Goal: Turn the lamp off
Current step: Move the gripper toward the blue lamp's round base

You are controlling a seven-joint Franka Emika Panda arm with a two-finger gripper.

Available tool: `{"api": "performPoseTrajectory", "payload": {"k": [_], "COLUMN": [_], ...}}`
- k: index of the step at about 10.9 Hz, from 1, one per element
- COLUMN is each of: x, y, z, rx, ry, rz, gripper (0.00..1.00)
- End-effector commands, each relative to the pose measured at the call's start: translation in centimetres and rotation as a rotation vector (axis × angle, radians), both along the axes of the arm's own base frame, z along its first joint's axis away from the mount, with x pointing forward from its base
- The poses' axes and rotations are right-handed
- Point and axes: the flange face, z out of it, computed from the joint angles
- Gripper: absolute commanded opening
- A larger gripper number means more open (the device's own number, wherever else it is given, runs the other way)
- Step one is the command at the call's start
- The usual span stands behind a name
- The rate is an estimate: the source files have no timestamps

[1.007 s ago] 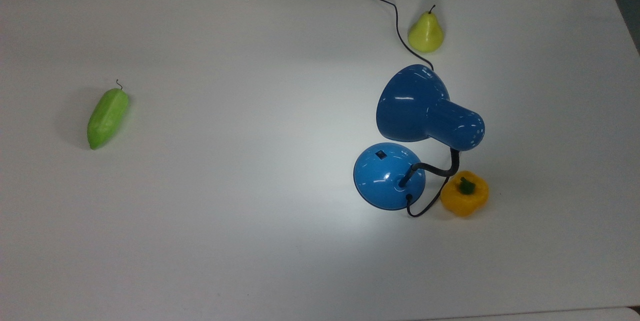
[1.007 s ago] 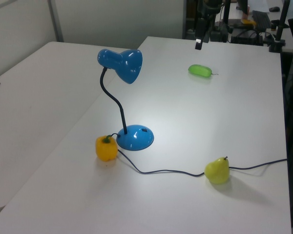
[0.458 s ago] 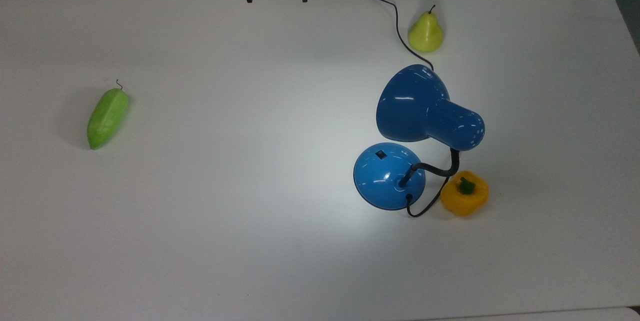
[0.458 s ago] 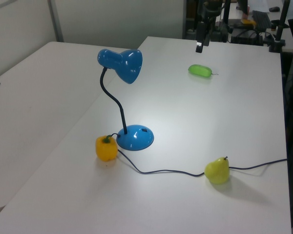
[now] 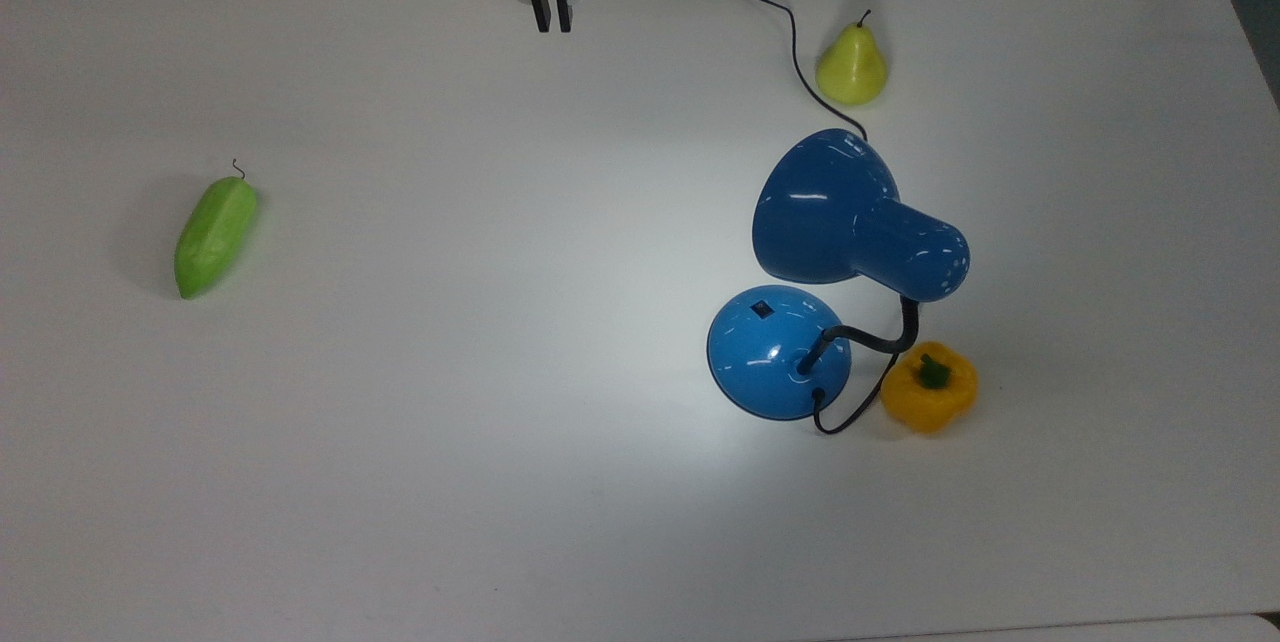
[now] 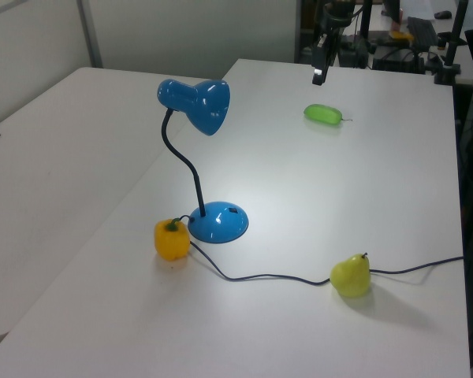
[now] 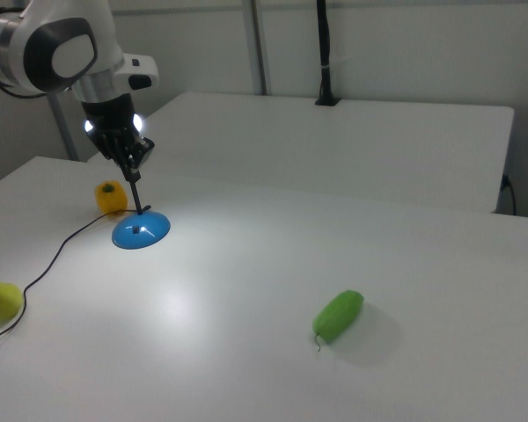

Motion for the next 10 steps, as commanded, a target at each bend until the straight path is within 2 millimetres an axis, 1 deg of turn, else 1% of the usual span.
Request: {"api": "performPoseTrajectory", "payload": {"k": [1,2,3,5,6,7,8,9,10], "x": [-0.1,-0.2,0.0,0.9,1.3,1.6,1.9,2.2,2.5], "y": [0.3,0.8,2.0,3.4,5.0,5.4,6.6,7.3,7.4], "z": [-0.7,-1.1,-1.9,-3.6,-4.8,-5.9,-7.0,-7.4,-8.0], "rx": [-0.014,-0.013,-0.015,-0.009,-0.024,-0.035,-0.04,-0.042,-0.045], "ry": [-0.009,-0.003,0.012,0.005,-0.006,0.0,0.011,-0.015,-0.037], "rz": [0.005,0.013,0.033,0.059,0.153,0.233,0.287,0.326,0.352], "gripper": [0.0,0.0,0.0,0.0,0.0,0.0,0.0,0.0,0.0]}}
